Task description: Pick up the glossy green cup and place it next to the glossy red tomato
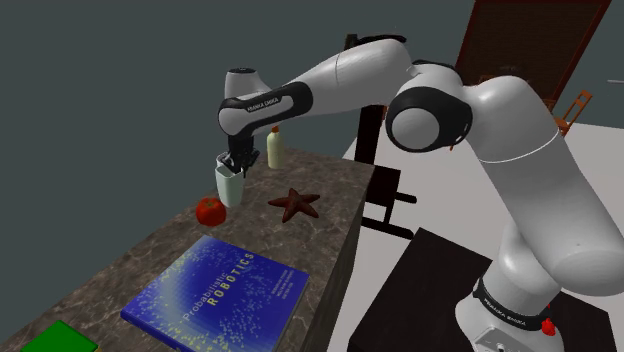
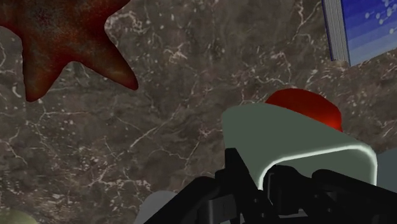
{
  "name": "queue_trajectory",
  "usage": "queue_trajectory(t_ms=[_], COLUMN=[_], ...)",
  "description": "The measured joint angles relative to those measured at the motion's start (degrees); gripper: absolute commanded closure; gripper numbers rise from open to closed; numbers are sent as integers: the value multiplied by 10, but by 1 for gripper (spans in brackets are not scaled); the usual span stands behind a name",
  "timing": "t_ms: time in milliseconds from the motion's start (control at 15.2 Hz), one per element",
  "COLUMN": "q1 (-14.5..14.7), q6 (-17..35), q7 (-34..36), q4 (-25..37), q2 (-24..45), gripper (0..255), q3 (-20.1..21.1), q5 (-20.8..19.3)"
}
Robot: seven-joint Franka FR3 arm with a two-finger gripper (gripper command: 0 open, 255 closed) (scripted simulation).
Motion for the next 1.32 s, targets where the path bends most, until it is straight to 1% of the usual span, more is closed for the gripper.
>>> queue_trajectory(t_ms=[330, 726, 792, 1188, 1320], q1=[1, 2, 2, 2, 4], q6=[31, 34, 34, 34, 21], q7=[-2, -3, -3, -3, -1], q4=[-18, -21, -21, -20, -23], q2=[13, 20, 20, 20, 4], gripper=[255, 255, 0, 0, 0], q3=[2, 6, 6, 6, 3], q5=[4, 5, 5, 6, 3])
